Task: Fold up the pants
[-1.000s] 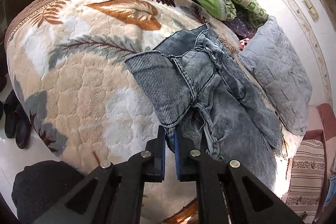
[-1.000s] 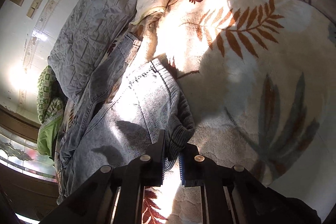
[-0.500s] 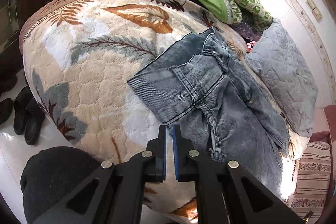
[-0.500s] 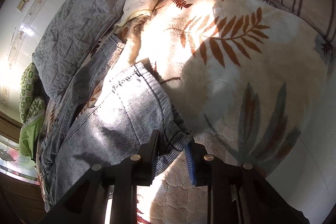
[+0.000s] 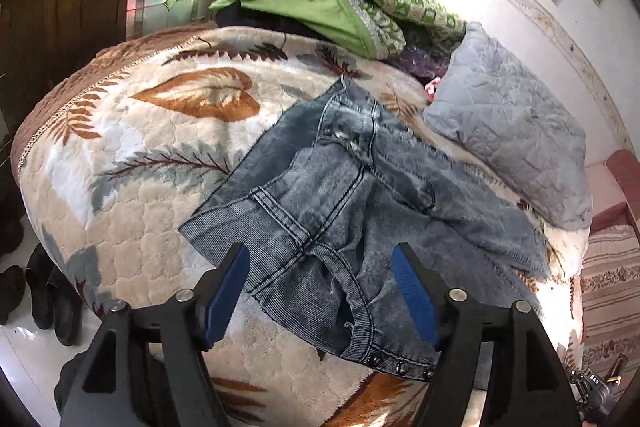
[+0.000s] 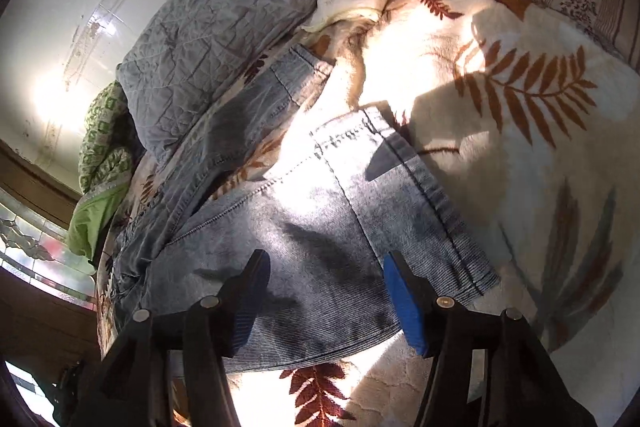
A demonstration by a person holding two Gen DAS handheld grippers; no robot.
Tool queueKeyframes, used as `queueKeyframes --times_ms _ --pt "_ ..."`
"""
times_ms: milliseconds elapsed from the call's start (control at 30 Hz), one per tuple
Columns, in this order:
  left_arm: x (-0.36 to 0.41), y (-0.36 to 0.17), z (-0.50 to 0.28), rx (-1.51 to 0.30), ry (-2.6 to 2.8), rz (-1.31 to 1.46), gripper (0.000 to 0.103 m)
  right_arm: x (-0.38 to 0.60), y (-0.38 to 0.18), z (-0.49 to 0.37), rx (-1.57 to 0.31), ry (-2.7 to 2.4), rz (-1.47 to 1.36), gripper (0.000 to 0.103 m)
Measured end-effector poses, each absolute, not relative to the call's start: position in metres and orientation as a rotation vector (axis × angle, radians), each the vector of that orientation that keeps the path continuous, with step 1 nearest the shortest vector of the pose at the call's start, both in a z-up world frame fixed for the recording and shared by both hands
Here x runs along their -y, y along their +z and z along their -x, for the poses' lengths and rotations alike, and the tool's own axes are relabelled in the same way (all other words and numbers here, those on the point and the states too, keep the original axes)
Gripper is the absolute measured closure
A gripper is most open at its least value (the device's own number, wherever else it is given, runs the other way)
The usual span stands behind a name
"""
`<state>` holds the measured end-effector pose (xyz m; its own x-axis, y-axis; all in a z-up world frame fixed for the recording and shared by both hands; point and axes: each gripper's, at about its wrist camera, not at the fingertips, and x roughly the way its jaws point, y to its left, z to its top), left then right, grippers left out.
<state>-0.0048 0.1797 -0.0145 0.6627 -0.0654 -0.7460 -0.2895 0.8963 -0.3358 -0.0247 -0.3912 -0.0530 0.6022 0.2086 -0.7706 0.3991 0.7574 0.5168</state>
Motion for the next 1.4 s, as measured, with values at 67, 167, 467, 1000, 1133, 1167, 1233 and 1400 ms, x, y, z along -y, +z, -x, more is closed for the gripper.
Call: queueKeyframes --times_ms 67,167,467,1000,1133,1167,1233,1400 --pt "-0.176 -0.05 -0.016 -1.04 0.161 0.389 0.02 0.4 -0.075 0.026 -0.981 -0.13 -0.815 0.04" --pt "-0.177 -0.05 -0.015 -1.032 0.171 0.358 0.022 0.408 -0.067 0.028 -0.974 -0.149 -0.856 0.04" --pt "-0.188 0.014 -0.064 -0.864 0.073 0.375 0.02 0.413 -0.012 -0.039 -0.849 -0.033 -0.763 0.04" --pt "-0.212 -0.048 -0.199 -1.06 0.064 0.488 0.021 0.423 -0.062 -0.225 -1.109 -0.149 -0.354 0.061" --pt "-0.219 -0.052 -0.202 -1.062 0.053 0.544 0.023 0.432 -0.068 -0.223 -1.118 -0.169 -0.354 0.074" --pt "-0.219 -0.05 -0.202 -1.057 0.041 0.546 0.037 0.432 -0.067 -0.222 -1.12 -0.173 -0.342 0.082" --pt "-0.22 -0.049 -0.206 -1.077 0.062 0.525 0.064 0.432 -0.063 -0.221 -1.116 -0.172 -0.329 0.083" --pt "-0.227 -0.048 -0.21 -1.089 0.072 0.518 0.082 0.423 -0.046 -0.214 -1.078 -0.182 -0.269 0.085"
